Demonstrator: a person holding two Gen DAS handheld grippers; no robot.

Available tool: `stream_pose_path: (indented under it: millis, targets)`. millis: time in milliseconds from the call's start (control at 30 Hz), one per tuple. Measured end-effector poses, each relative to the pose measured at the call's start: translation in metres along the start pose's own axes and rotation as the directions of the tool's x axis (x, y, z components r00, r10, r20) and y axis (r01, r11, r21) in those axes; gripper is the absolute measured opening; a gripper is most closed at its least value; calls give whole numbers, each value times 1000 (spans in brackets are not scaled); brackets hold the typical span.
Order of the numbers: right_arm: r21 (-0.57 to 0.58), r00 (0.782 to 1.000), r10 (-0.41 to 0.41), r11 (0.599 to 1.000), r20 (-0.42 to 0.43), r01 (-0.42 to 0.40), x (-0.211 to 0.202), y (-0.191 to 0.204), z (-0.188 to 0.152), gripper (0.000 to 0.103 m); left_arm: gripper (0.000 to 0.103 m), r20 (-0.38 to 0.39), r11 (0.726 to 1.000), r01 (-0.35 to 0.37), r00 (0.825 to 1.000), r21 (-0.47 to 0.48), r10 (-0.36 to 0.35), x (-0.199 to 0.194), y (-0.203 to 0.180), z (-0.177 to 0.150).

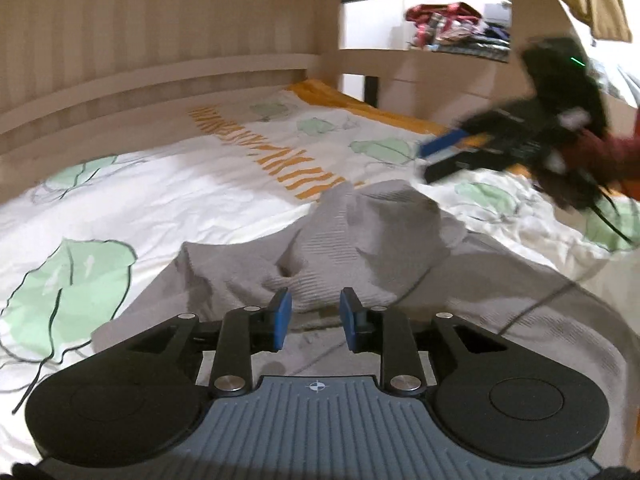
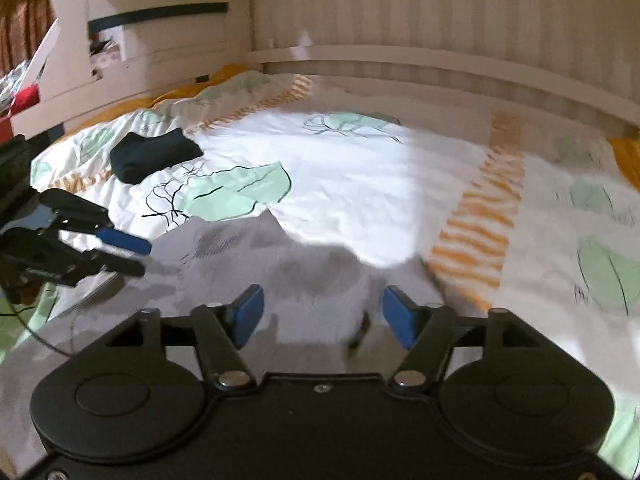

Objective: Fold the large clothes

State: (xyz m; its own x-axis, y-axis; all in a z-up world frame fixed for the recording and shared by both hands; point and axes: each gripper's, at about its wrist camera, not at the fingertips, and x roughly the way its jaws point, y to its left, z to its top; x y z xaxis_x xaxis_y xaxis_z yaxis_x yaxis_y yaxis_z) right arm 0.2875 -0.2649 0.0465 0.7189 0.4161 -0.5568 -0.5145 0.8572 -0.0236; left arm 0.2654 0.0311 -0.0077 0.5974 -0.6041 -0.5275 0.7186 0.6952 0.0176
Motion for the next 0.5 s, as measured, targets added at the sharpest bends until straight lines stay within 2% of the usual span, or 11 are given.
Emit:
stream_pose_path:
  millis: [100, 167, 267, 333, 400, 433, 467, 500]
  targets:
    - [-92, 999, 12, 996, -45, -16, 25, 3, 17, 73, 27, -13, 999, 37, 999, 24, -37, 9, -5, -3]
    - [-125, 996, 38, 991, -81, -48, 43, 3, 23, 79, 27, -20, 998, 61, 998, 16, -61, 14, -5, -6]
    - [-176, 988, 65, 980, -138, -89, 70, 1, 25, 79, 27, -27, 995, 96, 995, -7, -96, 19, -6, -12]
    - [-185, 982, 74, 977, -176, -107, 89, -2, 24, 79, 27, -35, 993, 119, 992, -8, -119, 23, -7, -14]
    - [-157, 971, 119, 976, -209, -154, 98, -7, 21, 78, 27, -40, 990, 140, 989, -7, -140, 26, -7, -16]
    - [-141, 964, 141, 974, -225, -176, 103, -10, 21, 73, 27, -42, 989, 147, 988, -9, -147, 28, -7, -16]
    - [-121, 956, 165, 973, -242, -198, 107, -13, 20, 51, 27, -45, 988, 155, 987, -11, -155, 30, -7, -16]
    - [-90, 948, 183, 973, -260, -213, 110, -16, 21, 22, 27, -45, 987, 162, 986, -15, -163, 32, -7, -15]
